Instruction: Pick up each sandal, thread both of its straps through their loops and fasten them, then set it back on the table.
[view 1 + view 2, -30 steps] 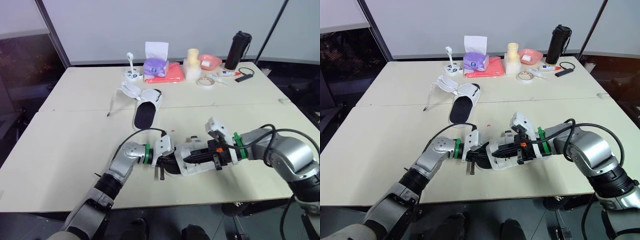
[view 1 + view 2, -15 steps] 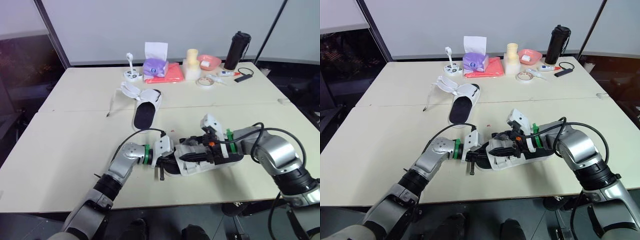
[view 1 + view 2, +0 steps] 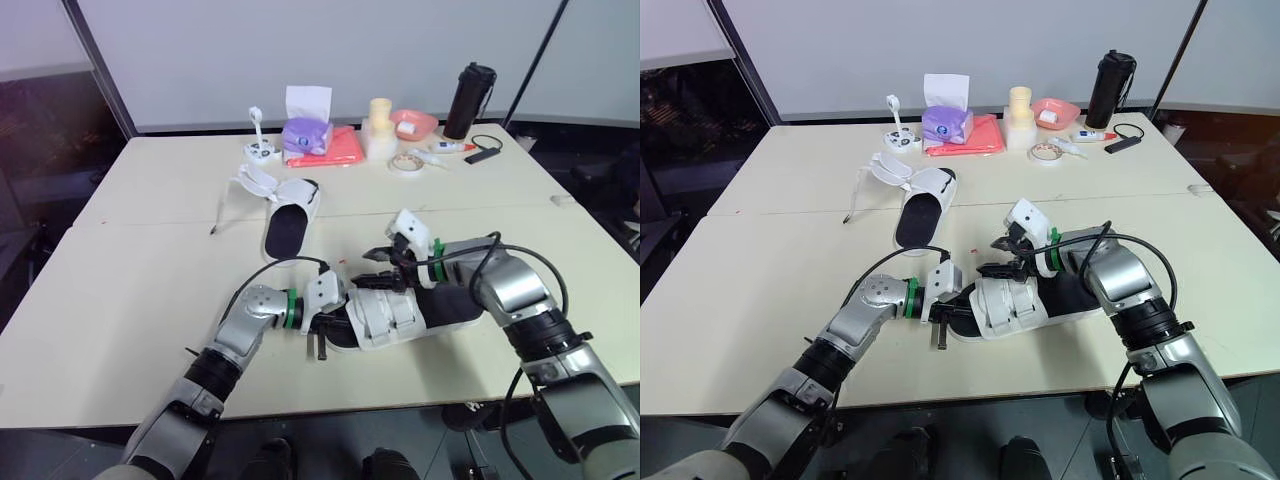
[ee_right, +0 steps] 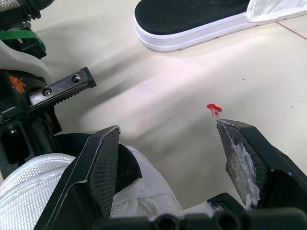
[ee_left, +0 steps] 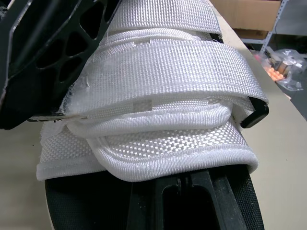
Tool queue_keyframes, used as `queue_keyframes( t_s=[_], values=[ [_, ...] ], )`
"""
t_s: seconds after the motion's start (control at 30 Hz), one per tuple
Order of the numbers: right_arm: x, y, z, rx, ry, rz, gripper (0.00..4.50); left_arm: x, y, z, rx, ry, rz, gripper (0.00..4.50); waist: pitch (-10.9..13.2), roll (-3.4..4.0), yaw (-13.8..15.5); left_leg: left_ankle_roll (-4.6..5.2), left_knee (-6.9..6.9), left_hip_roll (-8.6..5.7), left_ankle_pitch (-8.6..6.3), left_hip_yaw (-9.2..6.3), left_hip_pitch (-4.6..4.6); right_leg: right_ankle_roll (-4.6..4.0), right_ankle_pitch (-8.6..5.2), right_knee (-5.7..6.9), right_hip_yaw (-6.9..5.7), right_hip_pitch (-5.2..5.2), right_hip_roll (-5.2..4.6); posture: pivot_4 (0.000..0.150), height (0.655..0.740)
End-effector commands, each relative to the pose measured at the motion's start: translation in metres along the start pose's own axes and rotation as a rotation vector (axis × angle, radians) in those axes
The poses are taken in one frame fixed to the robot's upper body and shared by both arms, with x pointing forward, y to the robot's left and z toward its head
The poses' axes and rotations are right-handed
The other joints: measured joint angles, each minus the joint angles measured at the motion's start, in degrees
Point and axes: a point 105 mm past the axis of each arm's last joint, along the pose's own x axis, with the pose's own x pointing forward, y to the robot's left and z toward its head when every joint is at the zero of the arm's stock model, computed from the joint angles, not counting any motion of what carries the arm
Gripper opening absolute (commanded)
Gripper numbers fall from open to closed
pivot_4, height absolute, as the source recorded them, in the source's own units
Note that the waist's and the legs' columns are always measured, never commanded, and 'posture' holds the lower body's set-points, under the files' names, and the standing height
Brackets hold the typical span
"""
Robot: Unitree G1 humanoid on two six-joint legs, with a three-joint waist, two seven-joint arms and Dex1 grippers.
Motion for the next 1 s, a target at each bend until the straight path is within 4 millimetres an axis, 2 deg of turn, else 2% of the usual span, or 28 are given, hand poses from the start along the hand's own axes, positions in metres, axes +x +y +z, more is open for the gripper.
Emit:
queue_keyframes(
  t_s=[0.03, 0.23, 0.43, 0.53, 0.7, 0.83, 1.0],
  values=[
    [-0.007, 0.005, 0.009, -0.007, 0.002, 0.066, 3.43, -0.006, -0.008, -0.034, -0.081, 0.118, 0.000, 0.00, 0.0, 0.00, 0.0, 0.00, 0.01, -0.01, 0.00, 0.00, 0.00, 0.00, 0.00, 0.05, 0.01, -0.02, 0.00, 0.150, 0.7344],
    [-0.009, 0.014, 0.003, 0.026, 0.044, 0.140, 3.43, -0.009, -0.006, -0.034, -0.078, 0.121, 0.009, 0.00, 0.0, 0.00, -0.1, 0.00, -0.01, 0.00, 0.00, -0.01, 0.00, 0.00, -0.01, 0.11, 0.01, -0.06, 0.00, 0.150, 0.7344],
    [-0.007, 0.020, 0.005, 0.035, 0.056, 0.183, 3.43, -0.010, -0.006, -0.029, -0.067, 0.112, 0.011, 0.00, 0.0, 0.00, -0.2, 0.00, -0.03, 0.00, 0.00, -0.01, 0.00, 0.00, -0.01, 0.12, 0.00, -0.08, 0.00, 0.150, 0.7344],
    [-0.002, 0.020, 0.005, 0.031, 0.063, 0.192, 2.60, -0.013, -0.007, -0.027, -0.056, 0.111, 0.003, 0.00, 0.0, 0.01, -0.3, 0.00, -0.05, 0.01, 0.00, -0.01, 0.00, 0.00, -0.01, 0.12, 0.01, -0.11, 0.00, 0.150, 0.7344],
    [0.001, 0.020, 0.008, 0.023, 0.064, 0.206, 0.13, -0.018, -0.011, -0.026, -0.048, 0.126, -0.016, 0.00, 0.0, 0.01, -0.5, 0.00, -0.10, 0.02, 0.00, 0.00, 0.00, 0.00, -0.01, 0.15, 0.02, -0.16, 0.01, 0.150, 0.7344],
    [0.000, 0.023, 0.016, 0.007, 0.048, 0.222, 0.05, -0.018, -0.011, -0.031, -0.058, 0.139, -0.010, 0.00, 0.0, 0.01, -0.4, 0.00, -0.12, 0.02, 0.00, 0.00, 0.00, 0.00, -0.01, 0.15, 0.02, -0.16, 0.01, 0.150, 0.7344],
    [-0.012, 0.034, 0.041, -0.029, -0.021, 0.252, 0.05, -0.018, -0.012, -0.038, -0.052, 0.174, -0.015, 0.00, 0.0, 0.01, -0.4, -0.01, -0.12, 0.03, 0.00, 0.00, 0.00, 0.00, -0.01, 0.16, 0.02, -0.17, 0.01, 0.150, 0.7344]
  ],
)
